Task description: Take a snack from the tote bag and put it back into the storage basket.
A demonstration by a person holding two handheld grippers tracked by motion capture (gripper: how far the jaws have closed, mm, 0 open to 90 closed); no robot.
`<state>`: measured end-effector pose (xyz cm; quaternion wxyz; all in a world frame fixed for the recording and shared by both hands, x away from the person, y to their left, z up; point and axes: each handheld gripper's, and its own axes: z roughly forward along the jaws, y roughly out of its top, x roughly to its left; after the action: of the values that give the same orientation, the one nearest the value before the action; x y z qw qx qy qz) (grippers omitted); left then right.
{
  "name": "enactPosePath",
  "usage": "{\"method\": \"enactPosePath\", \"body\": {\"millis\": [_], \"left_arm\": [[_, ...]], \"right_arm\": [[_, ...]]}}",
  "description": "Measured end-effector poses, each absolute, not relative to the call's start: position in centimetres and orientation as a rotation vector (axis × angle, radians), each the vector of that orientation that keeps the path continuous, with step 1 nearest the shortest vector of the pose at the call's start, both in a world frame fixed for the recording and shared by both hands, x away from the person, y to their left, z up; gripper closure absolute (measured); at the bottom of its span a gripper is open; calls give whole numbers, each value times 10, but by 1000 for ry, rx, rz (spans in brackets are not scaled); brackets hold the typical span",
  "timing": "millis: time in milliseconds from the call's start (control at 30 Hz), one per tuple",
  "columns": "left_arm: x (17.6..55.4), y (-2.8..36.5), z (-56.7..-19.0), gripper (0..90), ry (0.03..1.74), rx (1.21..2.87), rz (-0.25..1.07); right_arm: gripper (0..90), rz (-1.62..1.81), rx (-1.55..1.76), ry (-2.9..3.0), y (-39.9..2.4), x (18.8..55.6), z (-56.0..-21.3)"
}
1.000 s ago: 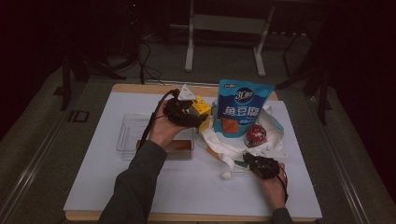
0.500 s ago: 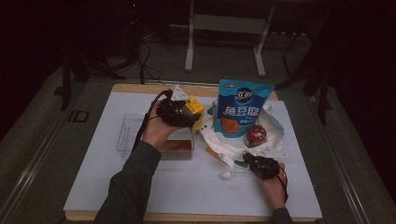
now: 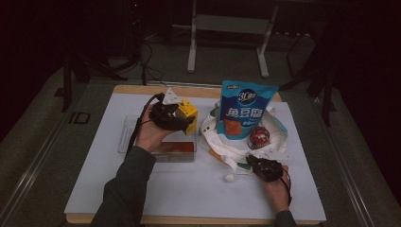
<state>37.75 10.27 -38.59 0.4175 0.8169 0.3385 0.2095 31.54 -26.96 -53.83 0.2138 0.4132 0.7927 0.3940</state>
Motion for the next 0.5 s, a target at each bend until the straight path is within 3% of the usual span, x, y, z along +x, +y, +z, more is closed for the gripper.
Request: {"method": "enactPosePath", "body": {"millis": [500], "left_arm": [[374, 125, -398, 283, 899, 2033, 534]], "right_arm": [[809, 1093, 1146, 2199, -270, 315, -538]]}}
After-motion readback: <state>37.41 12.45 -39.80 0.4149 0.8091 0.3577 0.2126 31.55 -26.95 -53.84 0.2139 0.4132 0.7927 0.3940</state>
